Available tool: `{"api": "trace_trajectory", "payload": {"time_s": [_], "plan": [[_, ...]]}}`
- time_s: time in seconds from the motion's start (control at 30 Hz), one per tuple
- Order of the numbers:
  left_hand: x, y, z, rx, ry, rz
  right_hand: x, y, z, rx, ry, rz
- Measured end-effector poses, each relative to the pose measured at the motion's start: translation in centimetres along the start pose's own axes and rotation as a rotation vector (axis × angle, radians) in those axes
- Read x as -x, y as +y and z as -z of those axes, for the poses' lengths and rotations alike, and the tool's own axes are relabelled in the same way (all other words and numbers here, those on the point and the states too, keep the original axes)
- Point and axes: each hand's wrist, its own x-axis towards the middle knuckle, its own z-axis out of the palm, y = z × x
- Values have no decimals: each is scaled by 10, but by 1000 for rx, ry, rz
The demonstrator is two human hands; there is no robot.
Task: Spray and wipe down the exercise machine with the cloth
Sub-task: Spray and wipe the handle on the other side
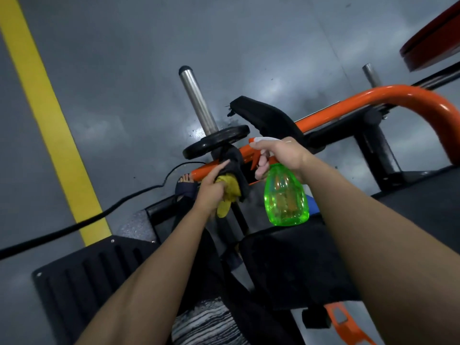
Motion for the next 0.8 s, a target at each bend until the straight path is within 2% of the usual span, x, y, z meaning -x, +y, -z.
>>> {"api": "trace_trajectory", "payload": {"time_s": [0.1, 0.23, 0.37, 0.47, 0.63, 0.8], "plan": [[20, 21, -17, 193, -32, 115, 4, 1, -4, 0, 45, 18], [37, 11, -54, 155, 129, 38, 4, -1, -3, 38, 33, 1], [15, -3, -77, 212, 278, 122, 2, -3, -1, 40, 22, -47], [-14, -13, -76, 224, 408, 152, -4, -1, -1, 12, 27, -61], [-51, -42, -57, 240, 455, 221, -10, 7, 3, 23, 15, -77], [-56, -44, -52, 236, 494, 251, -13, 7, 2, -74, 3, -89]]}}
